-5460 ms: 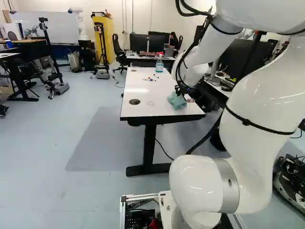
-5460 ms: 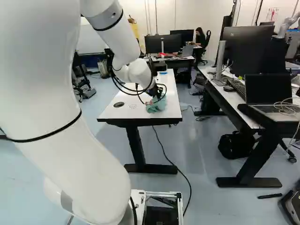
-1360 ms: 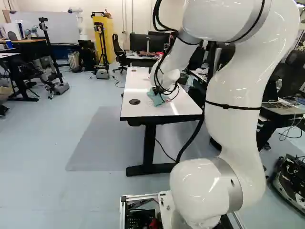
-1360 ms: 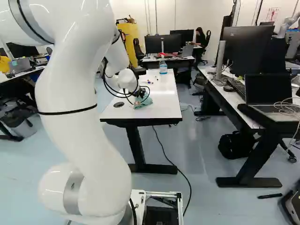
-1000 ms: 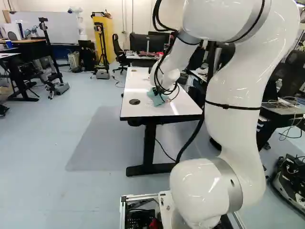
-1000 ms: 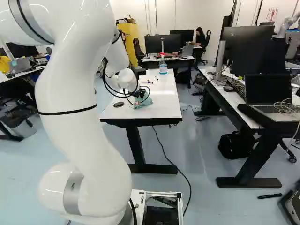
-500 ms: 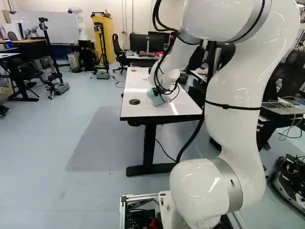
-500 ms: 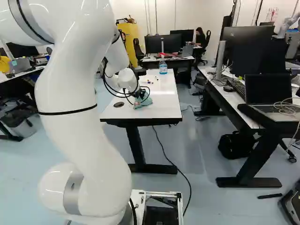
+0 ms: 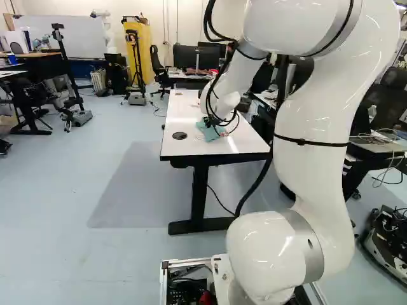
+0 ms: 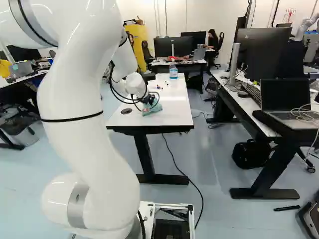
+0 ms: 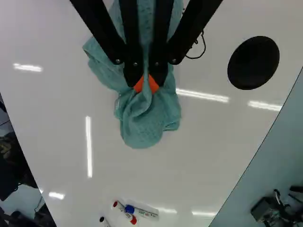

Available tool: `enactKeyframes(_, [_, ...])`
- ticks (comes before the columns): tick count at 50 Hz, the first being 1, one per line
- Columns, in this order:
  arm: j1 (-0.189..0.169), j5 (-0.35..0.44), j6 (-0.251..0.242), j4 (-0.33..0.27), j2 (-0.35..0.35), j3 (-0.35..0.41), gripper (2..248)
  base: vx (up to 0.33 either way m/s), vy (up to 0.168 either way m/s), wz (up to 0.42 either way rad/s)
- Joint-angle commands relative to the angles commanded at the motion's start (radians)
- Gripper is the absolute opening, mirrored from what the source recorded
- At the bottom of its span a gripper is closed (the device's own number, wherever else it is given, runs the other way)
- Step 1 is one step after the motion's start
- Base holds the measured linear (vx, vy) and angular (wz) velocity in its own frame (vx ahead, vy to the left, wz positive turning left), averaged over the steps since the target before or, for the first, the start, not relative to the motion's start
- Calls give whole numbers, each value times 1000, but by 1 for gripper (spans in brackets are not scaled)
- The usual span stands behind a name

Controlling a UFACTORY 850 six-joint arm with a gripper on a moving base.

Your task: Clean the table with the green towel

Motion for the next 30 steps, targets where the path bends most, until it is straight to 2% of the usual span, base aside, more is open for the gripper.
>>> enactKeyframes(9, [10,0,0,0,-9,-11,30,0,0,0])
enactKeyframes(30, [70,0,0,0,-17,-21,30,0,0,0])
